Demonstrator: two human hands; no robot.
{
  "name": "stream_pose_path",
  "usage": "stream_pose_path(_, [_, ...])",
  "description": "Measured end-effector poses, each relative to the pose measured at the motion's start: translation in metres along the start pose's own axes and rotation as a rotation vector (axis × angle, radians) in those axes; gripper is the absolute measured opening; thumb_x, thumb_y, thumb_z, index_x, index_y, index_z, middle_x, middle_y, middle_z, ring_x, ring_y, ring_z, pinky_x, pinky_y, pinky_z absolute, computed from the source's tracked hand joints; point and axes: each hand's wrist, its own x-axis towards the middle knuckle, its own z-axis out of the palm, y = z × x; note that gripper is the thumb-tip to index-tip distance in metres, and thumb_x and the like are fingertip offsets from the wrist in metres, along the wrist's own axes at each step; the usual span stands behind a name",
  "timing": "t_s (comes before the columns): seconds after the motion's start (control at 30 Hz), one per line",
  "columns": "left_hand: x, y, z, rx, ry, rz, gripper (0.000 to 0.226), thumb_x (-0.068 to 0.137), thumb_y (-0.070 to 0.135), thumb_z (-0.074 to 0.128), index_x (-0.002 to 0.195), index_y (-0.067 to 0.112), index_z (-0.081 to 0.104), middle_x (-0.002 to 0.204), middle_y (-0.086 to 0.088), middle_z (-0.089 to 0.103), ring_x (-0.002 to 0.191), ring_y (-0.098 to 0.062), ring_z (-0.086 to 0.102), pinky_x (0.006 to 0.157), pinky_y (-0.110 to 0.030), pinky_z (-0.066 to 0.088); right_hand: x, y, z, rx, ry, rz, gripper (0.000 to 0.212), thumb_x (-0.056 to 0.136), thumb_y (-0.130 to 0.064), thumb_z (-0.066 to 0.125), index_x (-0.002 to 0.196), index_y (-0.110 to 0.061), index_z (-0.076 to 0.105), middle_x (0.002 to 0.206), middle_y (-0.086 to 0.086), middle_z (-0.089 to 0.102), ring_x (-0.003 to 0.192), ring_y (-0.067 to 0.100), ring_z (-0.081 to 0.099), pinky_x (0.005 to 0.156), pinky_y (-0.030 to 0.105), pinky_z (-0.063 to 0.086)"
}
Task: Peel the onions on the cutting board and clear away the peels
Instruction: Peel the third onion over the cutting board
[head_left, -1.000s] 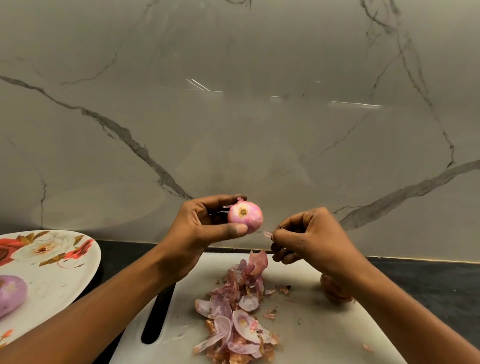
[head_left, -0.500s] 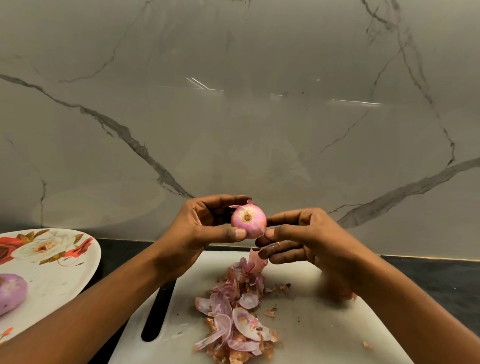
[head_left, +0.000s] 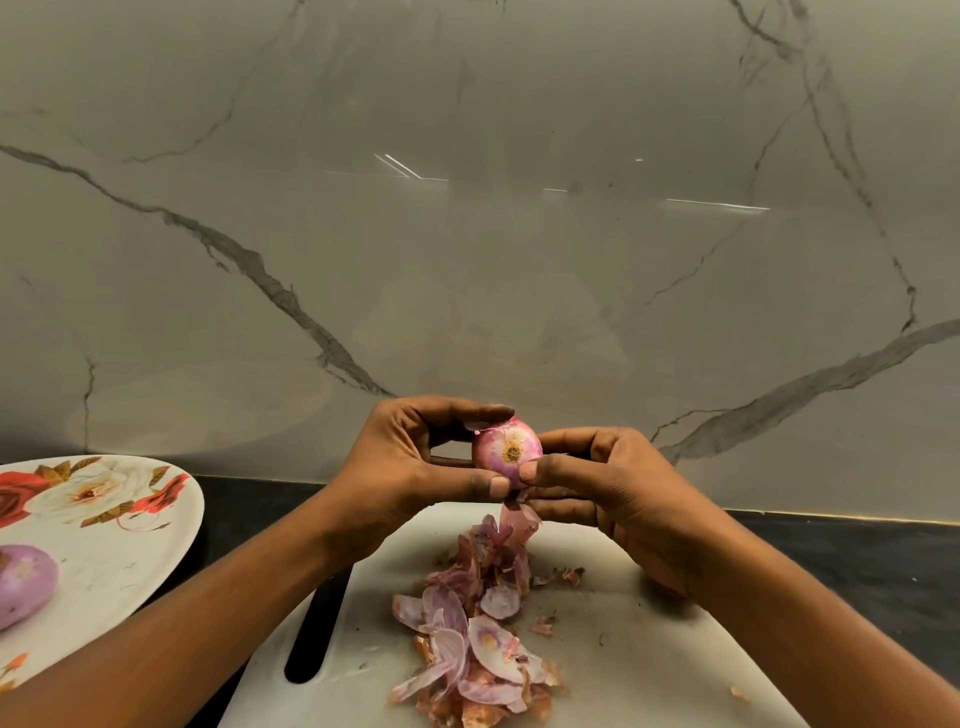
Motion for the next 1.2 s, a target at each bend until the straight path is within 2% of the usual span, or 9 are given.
stream_pose_path(0.2, [-0.001,0.002,0.001,-0.003,0.036,0.028,0.055,0.059,0.001,0.09,0.112,0.011,0.078,0.113,-0.004,0.08,0.108,-0.023,0.076,0.08,-0.031,0.064,0.001,0.003,0.006,-0.01,0.05,-0.042,0.021,0.09,-0.005,0.077,0.109,-0.012,0.08,0.104,0.014,0.081,0.102,0.031,0.079,0.092,0.037,0.065])
stream_pose_path(0.3, [0.002,0.003,-0.001,-0.044,0.078,0.029,0.055,0.06,0.004,0.09,0.113,0.012,0.078,0.113,-0.005,0.08,0.11,-0.024,0.076,0.084,-0.032,0.064,-0.001,0.004,0.006,0.009,0.068,-0.085,0.028,0.08,-0.014,0.082,0.107,-0.012,0.082,0.102,0.015,0.082,0.099,0.031,0.08,0.093,0.04,0.064])
stream_pose_path(0.47, [0.003,0.001,-0.003,-0.025,0.092,0.039,0.055,0.058,0.006,0.091,0.111,0.011,0.077,0.112,-0.005,0.08,0.112,-0.025,0.075,0.085,-0.033,0.064,-0.002,-0.001,0.007,0.114,0.064,-0.054,0.019,0.093,0.001,0.07,0.101,-0.01,0.084,0.103,0.021,0.08,0.096,0.034,0.08,0.082,0.032,0.066])
stream_pose_path(0.57, [0.004,-0.001,-0.004,0.001,0.098,0.051,0.054,0.058,0.005,0.092,0.11,0.01,0.077,0.112,-0.006,0.08,0.113,-0.026,0.074,0.086,-0.036,0.065,-0.004,-0.004,0.01,0.157,0.06,-0.033,0.013,0.083,-0.012,0.077,0.091,-0.015,0.087,0.103,0.02,0.08,0.087,0.028,0.078,0.076,0.028,0.066])
stream_pose_path(0.67, [0.003,-0.003,-0.003,0.045,0.106,0.068,0.055,0.058,0.009,0.094,0.109,0.012,0.075,0.112,-0.007,0.079,0.113,-0.028,0.073,0.089,-0.043,0.065,-0.004,-0.004,0.011,0.168,0.05,-0.016,0.015,0.088,-0.01,0.075,0.091,-0.018,0.087,0.105,0.02,0.08,0.082,0.025,0.078,0.073,0.027,0.066])
stream_pose_path(0.83, [0.001,-0.005,-0.001,0.066,0.135,0.09,0.055,0.057,0.015,0.095,0.107,0.014,0.073,0.11,-0.008,0.077,0.112,-0.031,0.073,0.089,-0.049,0.065,-0.004,-0.002,0.013,0.2,0.069,-0.015,0.02,0.093,0.0,0.071,0.104,-0.013,0.081,0.106,0.018,0.081,0.081,0.023,0.078,0.074,0.027,0.066])
stream_pose_path(0.97, [0.001,-0.004,0.002,0.029,0.158,0.102,0.053,0.057,0.017,0.103,0.101,0.021,0.075,0.108,-0.006,0.078,0.11,-0.028,0.074,0.089,-0.042,0.065,-0.005,0.002,0.015,0.209,0.083,-0.05,0.026,0.084,-0.002,0.075,0.109,-0.009,0.079,0.107,0.018,0.081,0.094,0.029,0.08,0.083,0.03,0.066])
stream_pose_path(1.07, [0.002,-0.002,0.003,-0.001,0.154,0.11,0.052,0.052,0.025,0.099,0.098,0.022,0.074,0.106,-0.006,0.078,0.108,-0.028,0.074,0.084,-0.035,0.064,-0.005,0.0,0.015,0.223,0.1,-0.048,0.023,0.085,-0.001,0.074,0.106,-0.008,0.08,0.104,0.019,0.081,0.09,0.027,0.081,0.08,0.029,0.066])
stream_pose_path(1.2, [0.003,-0.001,0.001,0.003,0.148,0.124,0.048,0.053,0.019,0.1,0.093,0.029,0.076,0.105,-0.008,0.077,0.108,-0.031,0.074,0.085,-0.041,0.065,-0.004,-0.004,0.015,0.298,0.08,-0.016,0.019,0.092,0.0,0.07,0.107,-0.006,0.081,0.106,0.024,0.079,0.086,0.029,0.08,0.08,0.031,0.066])
